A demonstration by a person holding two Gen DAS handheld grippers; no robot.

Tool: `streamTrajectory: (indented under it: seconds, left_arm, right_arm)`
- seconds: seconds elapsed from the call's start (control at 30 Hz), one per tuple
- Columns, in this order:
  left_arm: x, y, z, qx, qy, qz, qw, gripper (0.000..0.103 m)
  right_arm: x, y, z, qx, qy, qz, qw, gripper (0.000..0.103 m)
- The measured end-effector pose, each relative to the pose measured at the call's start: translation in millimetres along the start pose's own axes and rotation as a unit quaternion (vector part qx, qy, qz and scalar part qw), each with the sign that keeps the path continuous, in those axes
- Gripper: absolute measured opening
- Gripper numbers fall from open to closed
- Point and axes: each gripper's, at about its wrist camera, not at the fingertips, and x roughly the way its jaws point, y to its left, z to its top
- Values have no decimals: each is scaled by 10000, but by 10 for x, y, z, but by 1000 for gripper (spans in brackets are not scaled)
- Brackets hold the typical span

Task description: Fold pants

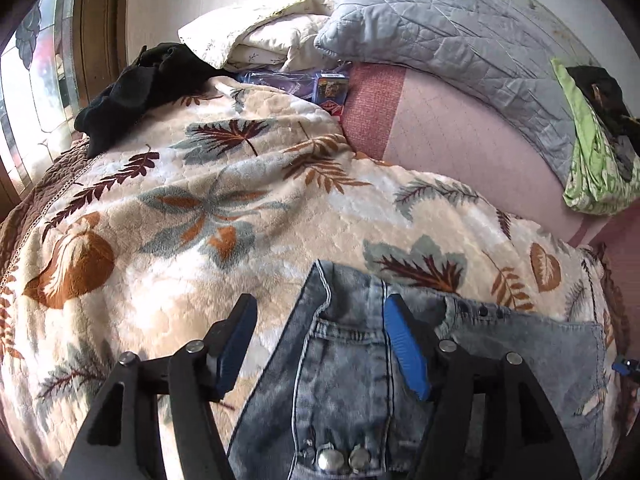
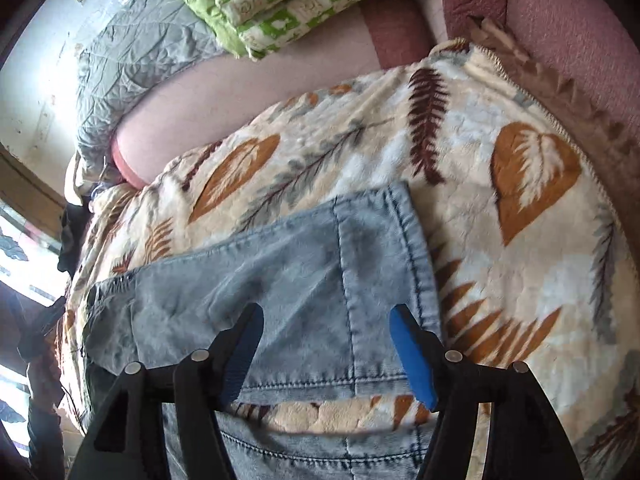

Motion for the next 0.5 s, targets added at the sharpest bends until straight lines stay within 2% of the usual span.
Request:
streamTrajectory:
  seconds: [0.07, 0.1, 0.2, 0.27, 0.3, 0.33, 0.4, 0.47, 0.5]
  left_arm:
    - [60, -47, -162, 138, 208, 119, 9996, 70]
    - [153, -63, -249, 206, 431, 280, 9985, 70]
    - [575, -59, -515, 594, 1355, 996, 9840, 73]
    - [524, -17, -524, 500, 1106, 1011, 9874, 74]
    - [455, -10, -511, 418, 1059, 1102, 9874, 74]
    - [365, -12, -502, 357, 963, 1110, 9885, 74]
    - [167, -47, -521, 397, 782, 893, 9921, 74]
    - [-11, -107, -602, 604, 559, 775, 9936, 74]
    - [-55, -144, -640, 759, 480, 849, 9923, 75]
  right_arm:
    - [221, -68, -99, 158, 332, 13, 9993, 69]
    - [347, -140, -135, 297, 515, -163, 9981, 69]
    - [373, -107, -151, 355, 466, -403, 9975, 69]
    - [308, 82, -147, 120, 482, -991, 9938, 69]
    - [258, 192, -170, -41, 457, -997, 9940, 69]
    - [197, 296, -199, -206, 421, -827, 9955, 69]
    - [75, 464, -302, -435, 327, -633, 9965, 70]
    - [1, 593, -432, -536, 254, -435, 9973, 73]
    - [-6, 621, -472, -616, 242, -367, 9971, 73]
